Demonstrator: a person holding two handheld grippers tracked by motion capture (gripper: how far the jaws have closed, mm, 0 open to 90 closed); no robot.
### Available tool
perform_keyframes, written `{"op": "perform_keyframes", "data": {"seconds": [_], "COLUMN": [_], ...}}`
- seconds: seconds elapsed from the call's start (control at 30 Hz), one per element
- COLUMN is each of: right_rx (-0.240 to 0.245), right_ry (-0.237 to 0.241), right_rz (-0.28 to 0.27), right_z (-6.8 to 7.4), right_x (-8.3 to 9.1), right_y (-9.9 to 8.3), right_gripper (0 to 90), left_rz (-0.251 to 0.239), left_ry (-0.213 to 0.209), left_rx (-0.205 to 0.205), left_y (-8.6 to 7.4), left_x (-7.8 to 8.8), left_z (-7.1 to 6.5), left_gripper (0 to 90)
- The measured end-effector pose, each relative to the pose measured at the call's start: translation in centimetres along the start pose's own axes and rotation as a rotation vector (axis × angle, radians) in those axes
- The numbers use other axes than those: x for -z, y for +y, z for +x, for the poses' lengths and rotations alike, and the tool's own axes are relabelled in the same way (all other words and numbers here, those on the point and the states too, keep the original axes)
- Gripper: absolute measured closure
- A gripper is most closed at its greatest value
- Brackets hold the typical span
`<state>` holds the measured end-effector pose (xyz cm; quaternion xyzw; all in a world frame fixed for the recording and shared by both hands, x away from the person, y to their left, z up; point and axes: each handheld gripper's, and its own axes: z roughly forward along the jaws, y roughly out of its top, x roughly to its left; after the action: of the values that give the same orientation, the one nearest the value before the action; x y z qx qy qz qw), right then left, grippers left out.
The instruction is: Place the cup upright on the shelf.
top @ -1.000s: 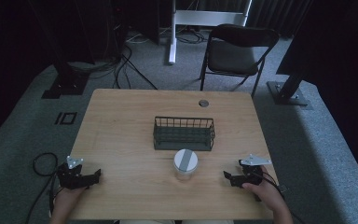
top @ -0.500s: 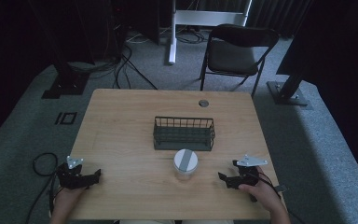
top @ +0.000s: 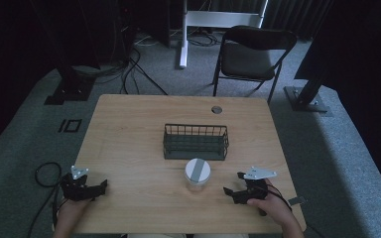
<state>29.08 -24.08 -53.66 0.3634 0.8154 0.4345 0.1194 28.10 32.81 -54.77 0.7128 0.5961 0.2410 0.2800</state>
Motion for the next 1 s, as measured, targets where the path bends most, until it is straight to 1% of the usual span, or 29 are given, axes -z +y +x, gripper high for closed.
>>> {"op": "perform_keyframes", "data": {"seconds": [0.1, 0.13, 0.17, 0.47, 0.57, 0.67, 0.8, 1.0], "right_rx": [0.017, 0.017, 0.024, 0.055, 0.071, 0.072, 0.093, 0.104], "right_ry": [0.016, 0.016, 0.026, 0.046, 0.04, 0.056, 0.067, 0.074], "right_rz": [-0.006, -0.006, -0.01, -0.024, -0.022, -0.029, -0.038, -0.06], "right_z": [0.7, 0.7, 1.1, 2.3, 2.7, 3.1, 3.9, 4.9], "right_x": [-0.4, -0.4, -0.7, -1.4, -1.7, -2.0, -2.4, -3.2], "right_y": [0.2, 0.2, 0.3, 0.8, 0.8, 0.9, 1.1, 1.4], "right_gripper": [11.4, 11.4, 11.5, 11.5, 11.5, 11.5, 11.4, 11.5], "left_rz": [0.0, 0.0, 0.0, 0.0, 0.0, 0.0, 0.0, 0.0], "left_ry": [0.0, 0.0, 0.0, 0.0, 0.0, 0.0, 0.0, 0.0], "left_rx": [0.0, 0.001, 0.0, 0.001, 0.001, 0.001, 0.001, 0.001], "left_y": [0.0, 0.0, 0.0, 0.0, 0.0, 0.0, 0.0, 0.0], "left_x": [0.0, 0.0, 0.0, 0.0, 0.0, 0.0, 0.0, 0.0], "left_z": [0.0, 0.0, 0.0, 0.0, 0.0, 0.0, 0.0, 0.0], "left_gripper": [0.6, 0.6, 0.6, 0.6, 0.6, 0.6, 0.6, 0.6]}}
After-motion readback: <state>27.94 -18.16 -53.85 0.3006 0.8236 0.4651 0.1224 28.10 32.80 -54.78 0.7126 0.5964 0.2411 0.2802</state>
